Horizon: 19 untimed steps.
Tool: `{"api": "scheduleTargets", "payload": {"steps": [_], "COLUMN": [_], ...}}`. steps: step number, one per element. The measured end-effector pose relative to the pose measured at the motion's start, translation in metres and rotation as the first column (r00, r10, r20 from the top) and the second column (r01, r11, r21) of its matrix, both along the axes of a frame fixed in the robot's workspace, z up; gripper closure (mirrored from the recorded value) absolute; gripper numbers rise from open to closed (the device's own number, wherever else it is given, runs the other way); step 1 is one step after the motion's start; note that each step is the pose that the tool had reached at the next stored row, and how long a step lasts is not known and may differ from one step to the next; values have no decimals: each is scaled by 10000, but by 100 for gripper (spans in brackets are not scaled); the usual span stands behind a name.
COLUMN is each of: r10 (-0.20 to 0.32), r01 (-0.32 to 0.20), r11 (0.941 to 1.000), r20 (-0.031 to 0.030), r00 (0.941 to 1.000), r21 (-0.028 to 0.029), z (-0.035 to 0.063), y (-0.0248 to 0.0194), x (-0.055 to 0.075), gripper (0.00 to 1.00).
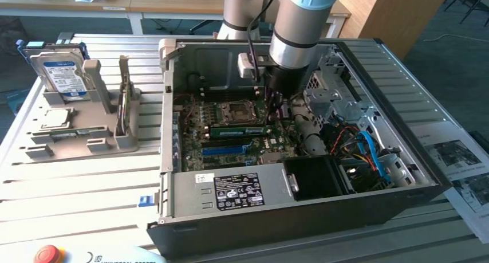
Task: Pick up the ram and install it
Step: 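Press down the ram until it locks into place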
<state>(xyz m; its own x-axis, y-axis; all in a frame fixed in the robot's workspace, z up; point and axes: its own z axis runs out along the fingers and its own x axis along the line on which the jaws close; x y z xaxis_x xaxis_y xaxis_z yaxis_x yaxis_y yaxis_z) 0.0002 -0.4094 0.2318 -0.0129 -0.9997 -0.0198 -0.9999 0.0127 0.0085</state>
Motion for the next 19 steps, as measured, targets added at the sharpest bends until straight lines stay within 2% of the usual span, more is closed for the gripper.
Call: {"api": "scheduleTargets", "payload": {"steps": [11,19], "r10": [0,1], "r01": [0,-1], "r11": [10000,10000], "r20": [1,1], "r00": [10000,10000], "r21": [0,0], "z": [97,103], "y": [0,0], "x": [0,-4], "gripper": [90,90]}}
